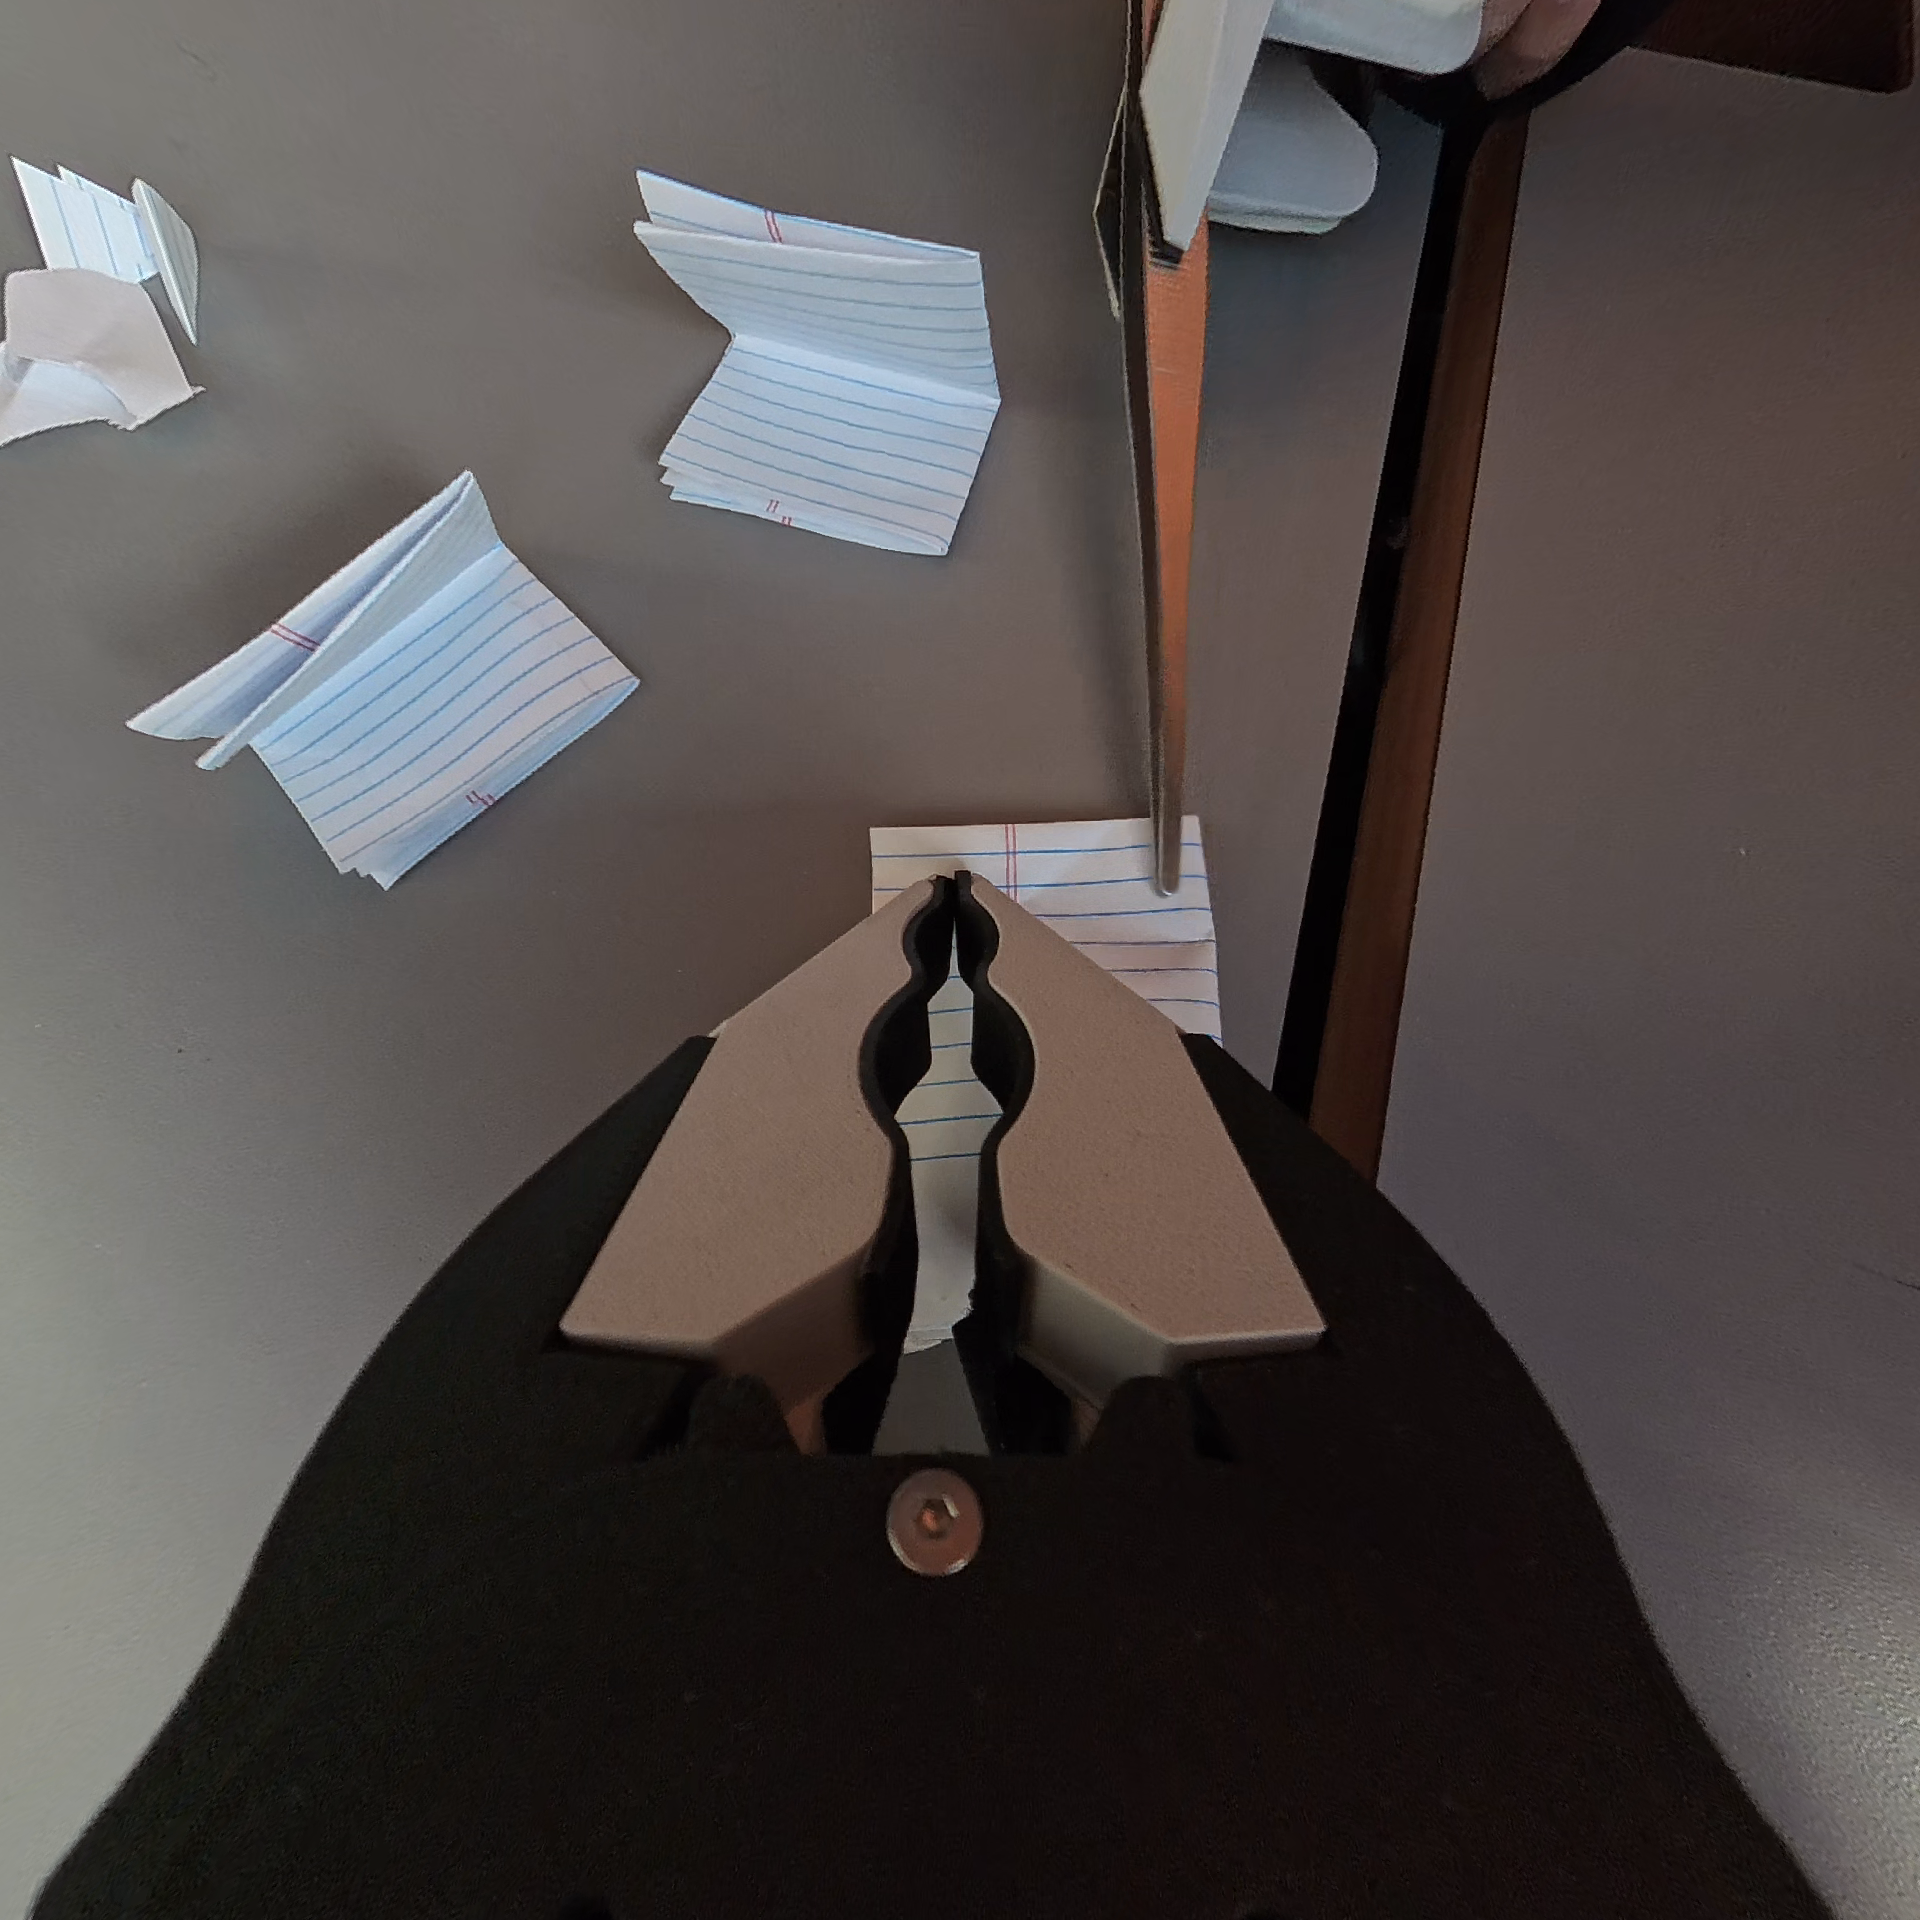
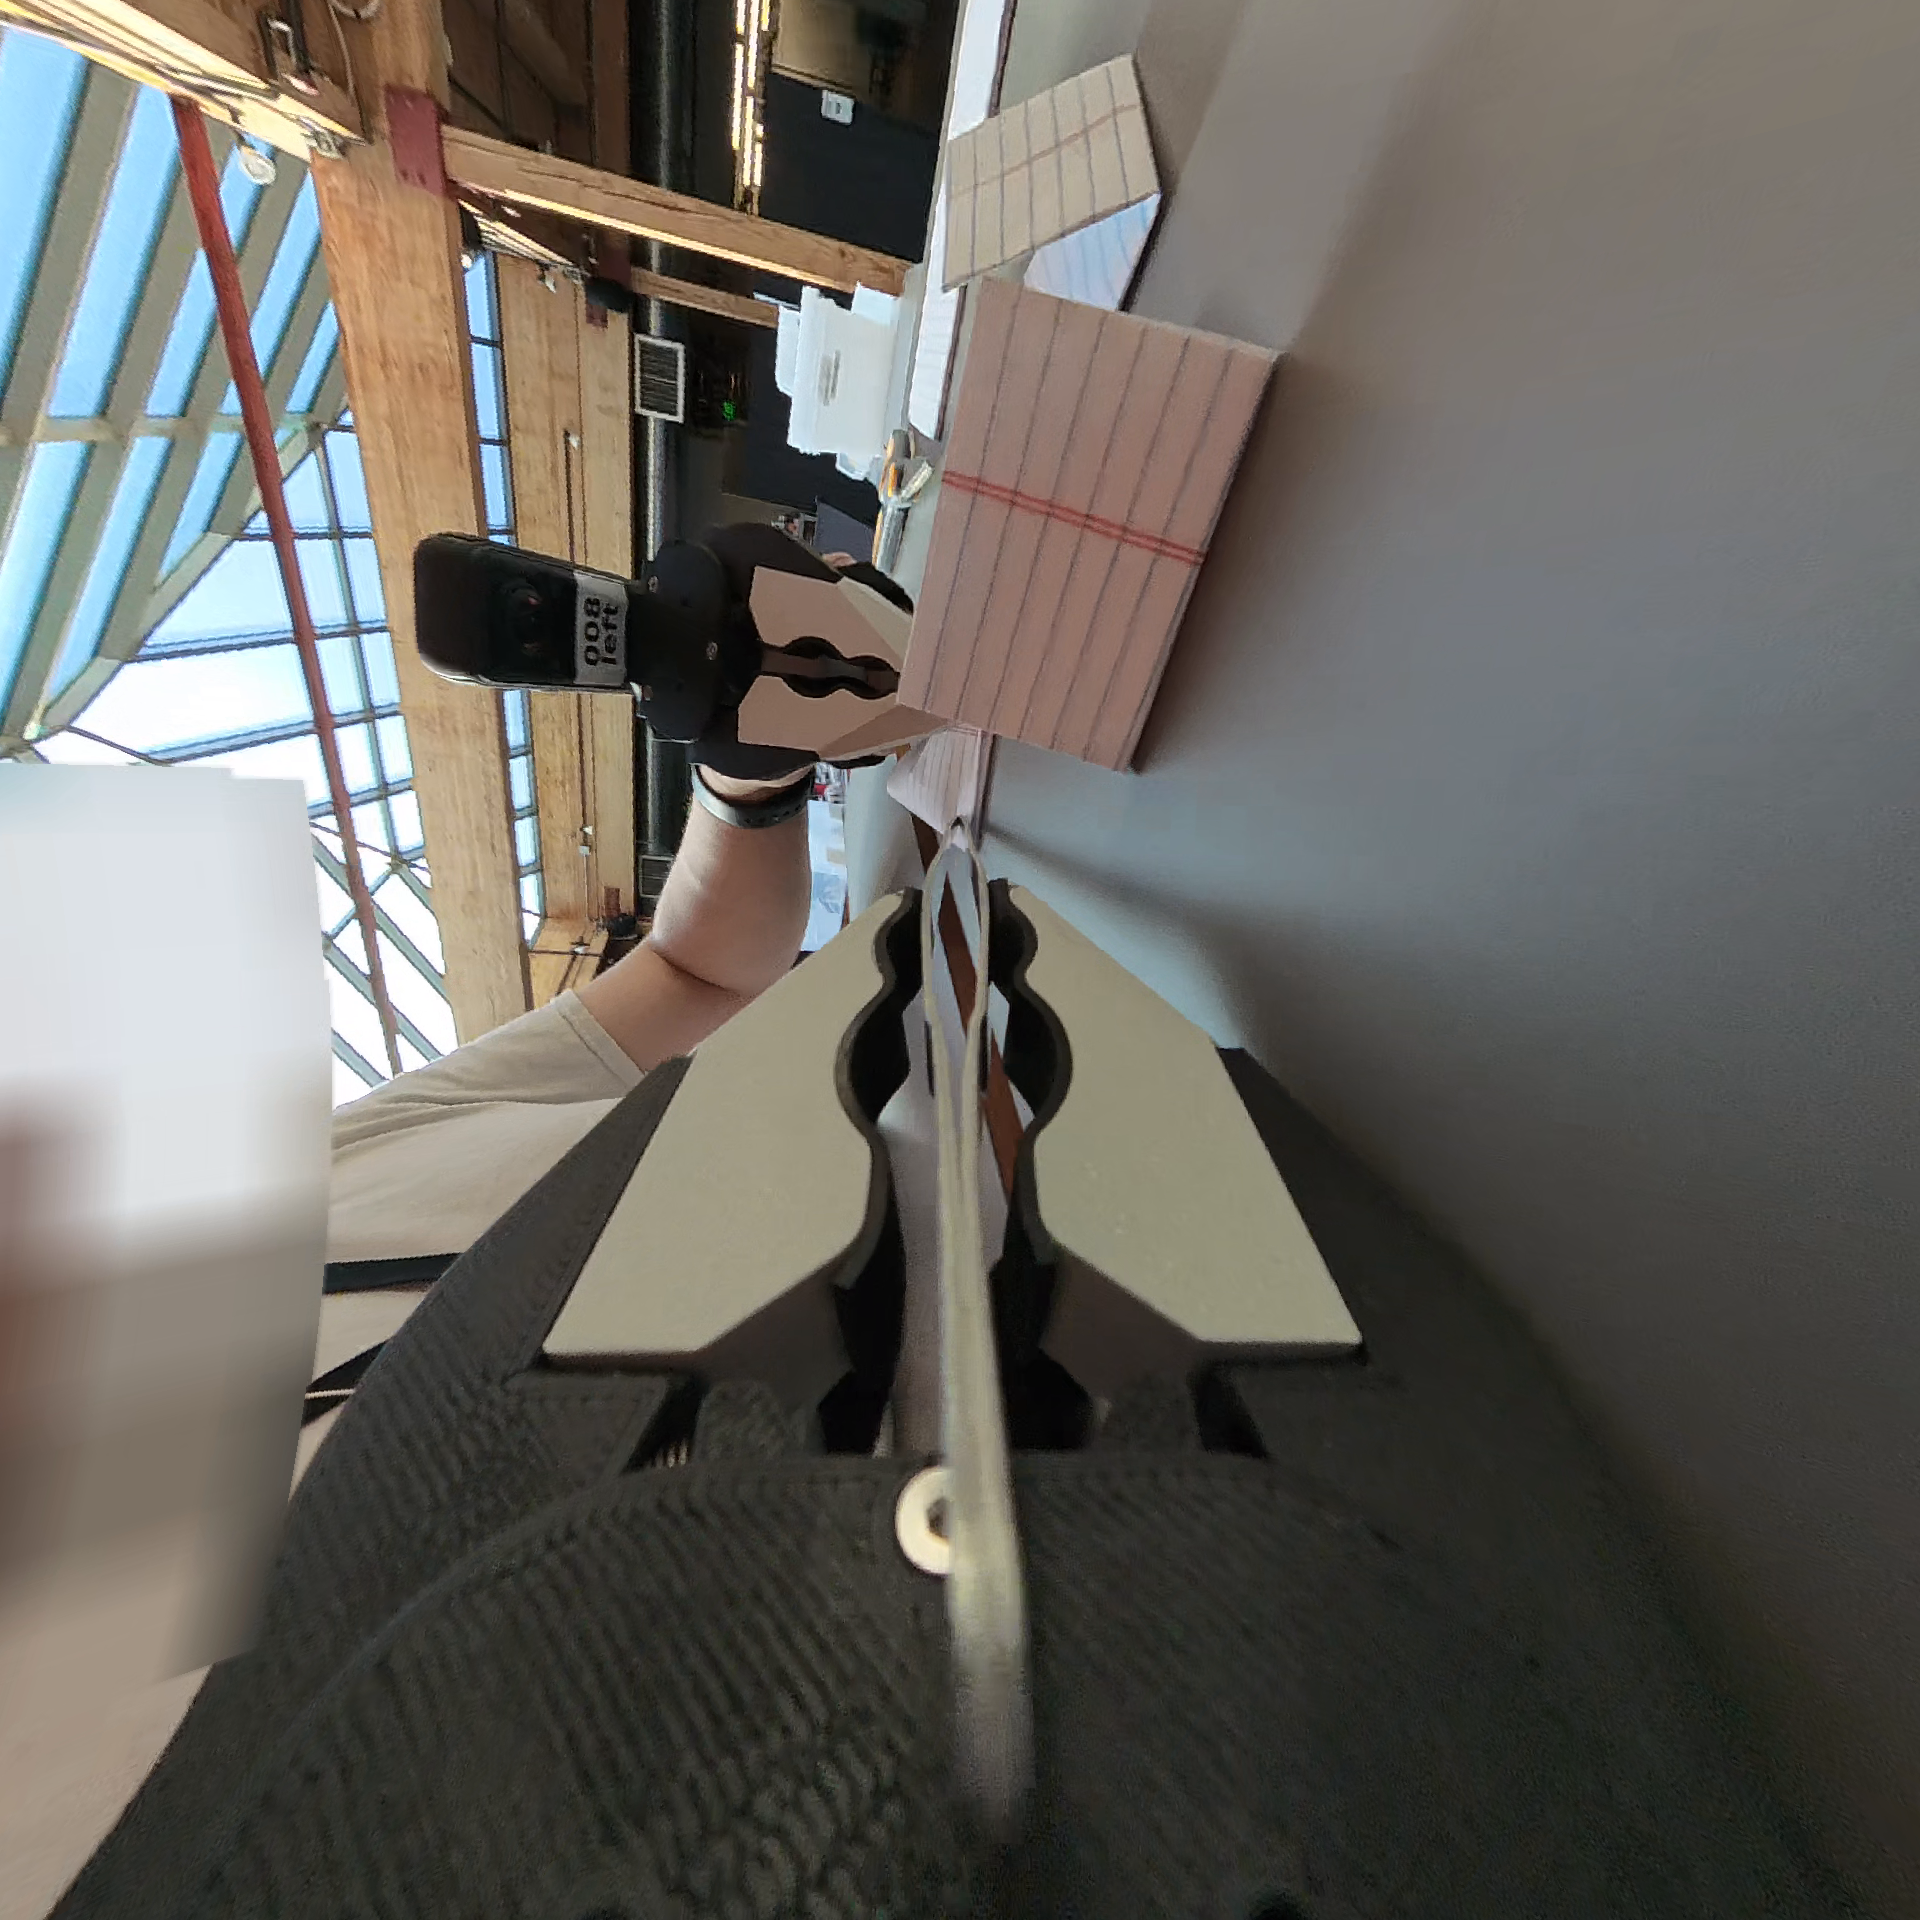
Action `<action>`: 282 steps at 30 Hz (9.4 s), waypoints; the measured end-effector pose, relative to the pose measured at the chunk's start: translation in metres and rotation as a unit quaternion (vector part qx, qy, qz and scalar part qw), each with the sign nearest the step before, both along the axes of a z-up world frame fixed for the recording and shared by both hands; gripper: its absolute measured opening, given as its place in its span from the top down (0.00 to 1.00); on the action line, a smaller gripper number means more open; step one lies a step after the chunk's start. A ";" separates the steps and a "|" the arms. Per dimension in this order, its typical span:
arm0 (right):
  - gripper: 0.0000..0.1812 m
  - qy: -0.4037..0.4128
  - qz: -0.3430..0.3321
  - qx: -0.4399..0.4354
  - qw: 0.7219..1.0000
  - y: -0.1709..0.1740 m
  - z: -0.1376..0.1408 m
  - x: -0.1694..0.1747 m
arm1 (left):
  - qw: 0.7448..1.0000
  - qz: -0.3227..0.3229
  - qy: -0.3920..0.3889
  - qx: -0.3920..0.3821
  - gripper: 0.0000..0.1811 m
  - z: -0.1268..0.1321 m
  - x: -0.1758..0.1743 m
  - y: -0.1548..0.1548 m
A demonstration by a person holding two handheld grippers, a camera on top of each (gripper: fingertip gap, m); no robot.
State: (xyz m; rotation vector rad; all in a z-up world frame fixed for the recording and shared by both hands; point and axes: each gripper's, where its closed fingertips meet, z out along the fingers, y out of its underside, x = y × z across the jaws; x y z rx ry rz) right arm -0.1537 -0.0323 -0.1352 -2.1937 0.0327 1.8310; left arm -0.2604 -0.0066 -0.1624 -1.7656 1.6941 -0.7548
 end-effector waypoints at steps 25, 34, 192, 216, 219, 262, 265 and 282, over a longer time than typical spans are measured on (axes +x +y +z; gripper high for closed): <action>0.93 -0.004 -0.053 -0.009 0.999 -0.001 0.003 -0.019 | 1.000 -0.001 0.005 0.018 1.00 0.000 0.000 0.000; 0.93 -0.029 -0.021 -0.018 0.999 -0.001 -0.005 -0.031 | 1.000 -0.006 0.009 0.013 1.00 0.000 0.000 0.000; 0.93 -0.041 -0.072 0.018 0.996 0.010 -0.005 -0.052 | 0.896 0.267 -0.092 -0.342 1.00 0.003 -0.080 -0.007; 0.93 -0.031 -0.068 0.019 0.997 0.009 -0.003 -0.052 | 0.963 0.200 0.176 0.044 1.00 0.016 -0.112 0.007; 0.93 -0.031 -0.069 0.017 0.997 0.009 -0.003 -0.052 | 0.949 0.222 -0.033 -0.223 1.00 0.057 -0.076 -0.007; 0.90 -0.298 0.112 0.687 0.654 -0.067 0.076 -0.020 | 0.997 0.015 0.021 0.077 0.84 0.026 -0.038 -0.032; 0.90 -0.346 0.181 0.730 0.562 -0.072 0.065 -0.034 | 0.998 -0.011 0.055 0.039 0.67 0.008 -0.034 -0.035; 0.90 -0.425 0.255 0.830 0.256 -0.033 0.029 -0.059 | 0.995 -0.080 0.052 0.013 0.72 -0.001 -0.030 -0.023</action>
